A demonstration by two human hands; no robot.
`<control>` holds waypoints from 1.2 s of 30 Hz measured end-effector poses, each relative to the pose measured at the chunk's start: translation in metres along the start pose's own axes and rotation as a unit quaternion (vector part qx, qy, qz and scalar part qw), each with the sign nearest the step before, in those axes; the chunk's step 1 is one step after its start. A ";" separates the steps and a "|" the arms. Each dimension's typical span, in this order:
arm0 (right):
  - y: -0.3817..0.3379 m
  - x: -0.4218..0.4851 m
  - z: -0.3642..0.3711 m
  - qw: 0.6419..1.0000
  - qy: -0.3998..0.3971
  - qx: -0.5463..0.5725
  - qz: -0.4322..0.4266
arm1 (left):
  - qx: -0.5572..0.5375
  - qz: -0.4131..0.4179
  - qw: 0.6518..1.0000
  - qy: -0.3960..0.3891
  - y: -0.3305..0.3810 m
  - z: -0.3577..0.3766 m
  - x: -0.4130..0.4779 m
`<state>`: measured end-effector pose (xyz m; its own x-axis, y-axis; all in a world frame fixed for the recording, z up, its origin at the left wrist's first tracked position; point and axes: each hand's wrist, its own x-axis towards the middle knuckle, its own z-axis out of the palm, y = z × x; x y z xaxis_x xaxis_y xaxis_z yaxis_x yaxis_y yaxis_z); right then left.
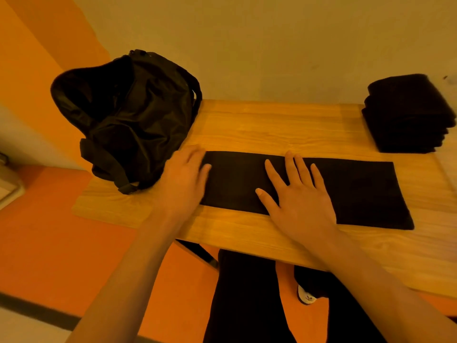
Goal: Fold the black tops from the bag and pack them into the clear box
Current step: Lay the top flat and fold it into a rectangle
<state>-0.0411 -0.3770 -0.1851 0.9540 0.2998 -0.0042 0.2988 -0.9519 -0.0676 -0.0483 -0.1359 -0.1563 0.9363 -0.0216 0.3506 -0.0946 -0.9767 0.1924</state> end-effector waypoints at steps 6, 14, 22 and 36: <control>-0.001 -0.001 -0.002 1.000 -0.006 0.023 0.001 | 0.035 -0.031 0.973 -0.227 -0.022 0.020 0.008; 0.014 0.006 -0.020 0.998 0.032 0.048 0.026 | 0.089 0.021 0.986 -0.138 0.032 0.009 0.015; 0.129 -0.019 -0.016 0.991 -0.037 0.008 0.127 | 0.061 -0.051 0.973 -0.215 0.020 0.036 0.020; 0.133 0.011 -0.040 0.969 -0.137 -0.010 -0.206 | 0.084 -0.185 0.959 -0.197 0.084 0.039 0.001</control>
<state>0.0098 -0.5033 -0.1543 0.7131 0.6567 -0.2454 0.6553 -0.7488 -0.0993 -0.0423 -0.2262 -0.1753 0.9533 0.2875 -0.0925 0.2945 -0.9527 0.0743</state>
